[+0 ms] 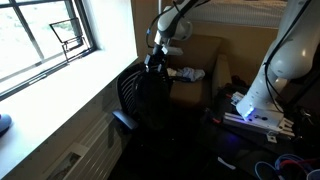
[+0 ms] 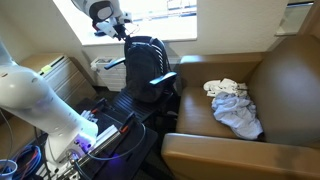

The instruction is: Take the bag on the chair and put it on the couch

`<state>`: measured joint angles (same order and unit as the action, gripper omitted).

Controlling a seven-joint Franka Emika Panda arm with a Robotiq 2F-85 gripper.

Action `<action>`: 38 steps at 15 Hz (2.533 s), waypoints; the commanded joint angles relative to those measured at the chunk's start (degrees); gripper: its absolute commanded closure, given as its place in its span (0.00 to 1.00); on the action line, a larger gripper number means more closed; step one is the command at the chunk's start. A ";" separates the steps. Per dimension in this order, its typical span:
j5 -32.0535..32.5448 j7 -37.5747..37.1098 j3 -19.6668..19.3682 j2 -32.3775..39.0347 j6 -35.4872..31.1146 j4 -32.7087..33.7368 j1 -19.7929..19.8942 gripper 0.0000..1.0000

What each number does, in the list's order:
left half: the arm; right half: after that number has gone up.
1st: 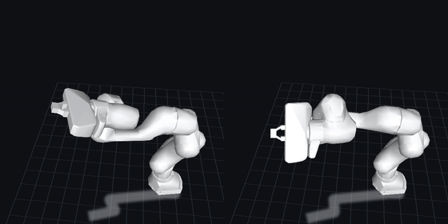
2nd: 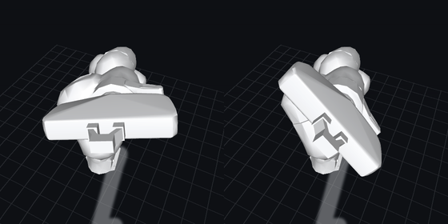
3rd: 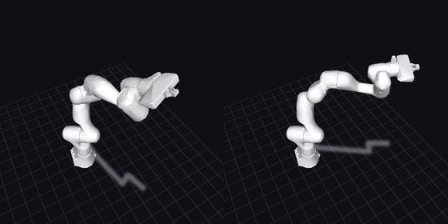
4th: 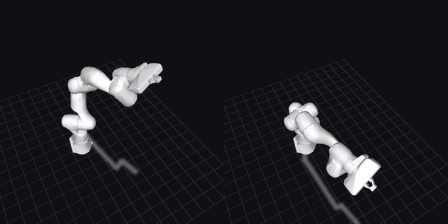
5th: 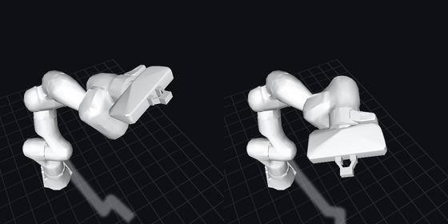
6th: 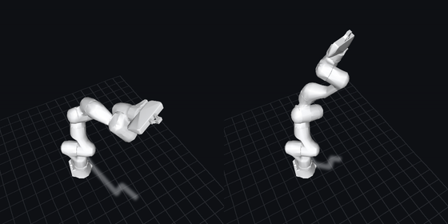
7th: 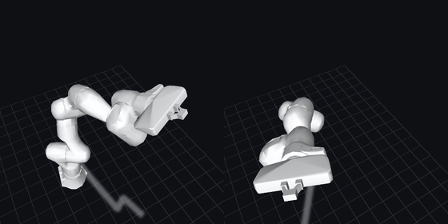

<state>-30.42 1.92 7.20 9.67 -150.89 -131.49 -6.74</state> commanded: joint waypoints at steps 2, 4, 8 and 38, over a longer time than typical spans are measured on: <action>0.33 -11.90 0.08 7.01 6.43 7.84 0.65 0.00; -3.06 -14.17 0.82 11.71 7.77 11.37 1.24 0.00; -2.19 -20.03 0.40 13.24 5.68 11.44 0.06 0.00; 0.10 -37.72 -3.16 22.42 -11.67 15.67 -0.50 0.53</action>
<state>-30.73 -35.91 3.12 30.68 -164.33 -117.06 -8.82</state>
